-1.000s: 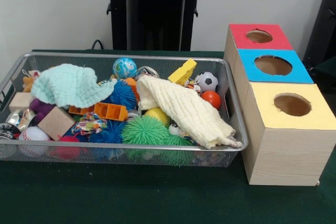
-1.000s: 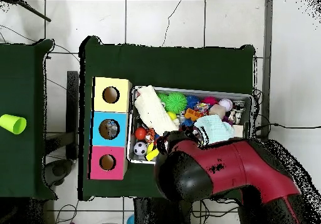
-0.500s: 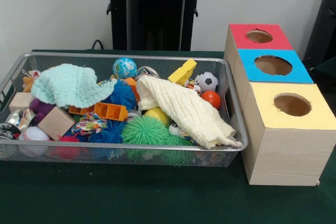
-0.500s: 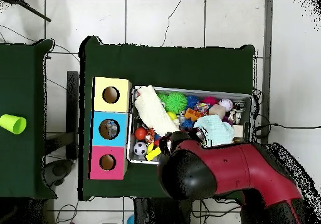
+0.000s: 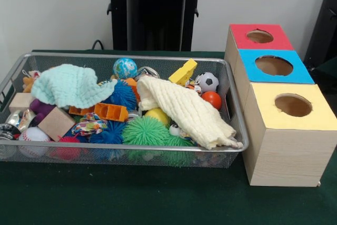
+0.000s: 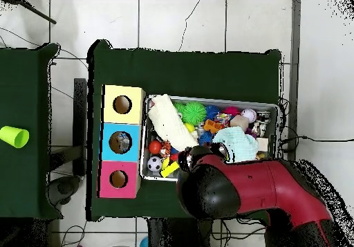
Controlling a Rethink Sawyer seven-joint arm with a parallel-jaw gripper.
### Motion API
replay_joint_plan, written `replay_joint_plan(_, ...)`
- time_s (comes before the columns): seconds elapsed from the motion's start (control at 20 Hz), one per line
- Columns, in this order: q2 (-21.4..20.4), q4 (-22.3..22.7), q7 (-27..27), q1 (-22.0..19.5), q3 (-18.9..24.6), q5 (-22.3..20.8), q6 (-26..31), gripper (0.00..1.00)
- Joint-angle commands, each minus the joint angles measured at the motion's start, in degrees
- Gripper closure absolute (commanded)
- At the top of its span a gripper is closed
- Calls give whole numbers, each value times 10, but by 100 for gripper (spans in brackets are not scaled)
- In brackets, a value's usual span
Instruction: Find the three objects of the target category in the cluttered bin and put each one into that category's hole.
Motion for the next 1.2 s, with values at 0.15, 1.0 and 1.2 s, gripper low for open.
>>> replay_joint_plan(0.15, 38, -85, 106, 58, -69, 0, 16, 0)
replay_joint_plan(1.0, 150, -181, 138, 160, -184, -16, -44, 0)
replay_joint_plan(1.2, 190, -194, 142, 177, -216, -31, -91, 0)
